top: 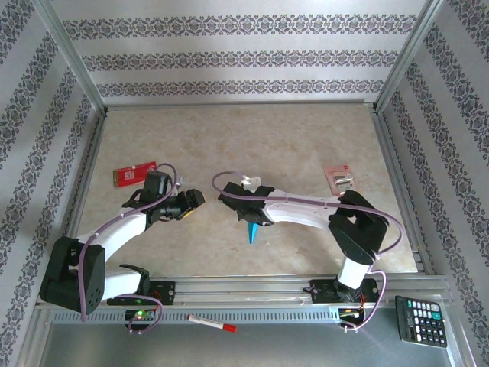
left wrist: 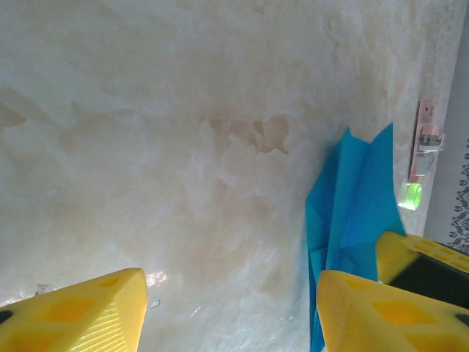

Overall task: Fold a paper plane with a square sheet of paper (pick it up from the middle)
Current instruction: Turn over a paper plane at the center of the table.

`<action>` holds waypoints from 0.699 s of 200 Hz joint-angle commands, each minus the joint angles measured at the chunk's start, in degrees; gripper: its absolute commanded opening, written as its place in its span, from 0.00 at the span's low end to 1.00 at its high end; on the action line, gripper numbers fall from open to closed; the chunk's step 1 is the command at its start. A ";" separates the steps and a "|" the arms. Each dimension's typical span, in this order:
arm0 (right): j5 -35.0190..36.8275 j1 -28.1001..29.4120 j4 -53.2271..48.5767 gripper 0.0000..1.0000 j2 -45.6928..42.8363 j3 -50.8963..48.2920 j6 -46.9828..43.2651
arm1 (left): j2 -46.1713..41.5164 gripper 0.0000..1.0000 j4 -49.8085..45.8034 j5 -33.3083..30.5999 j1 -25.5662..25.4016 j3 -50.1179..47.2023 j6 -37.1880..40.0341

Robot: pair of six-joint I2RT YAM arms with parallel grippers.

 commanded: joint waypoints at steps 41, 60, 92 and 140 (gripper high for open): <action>-17.54 -1.25 28.85 0.00 -8.52 -7.62 -2.12 | -5.95 0.71 5.50 -0.08 3.40 -3.08 -6.43; -19.84 -3.90 35.23 0.00 -9.67 -14.80 0.61 | -7.21 0.71 4.88 -0.14 2.85 -3.26 -6.86; -23.08 -5.98 45.29 0.00 -7.70 -23.06 4.09 | -6.60 0.71 4.39 -0.69 -0.49 -3.67 -7.19; -19.96 -5.56 52.22 0.00 -7.64 -30.73 8.66 | -2.20 0.73 5.97 -2.95 -11.25 -2.52 -9.24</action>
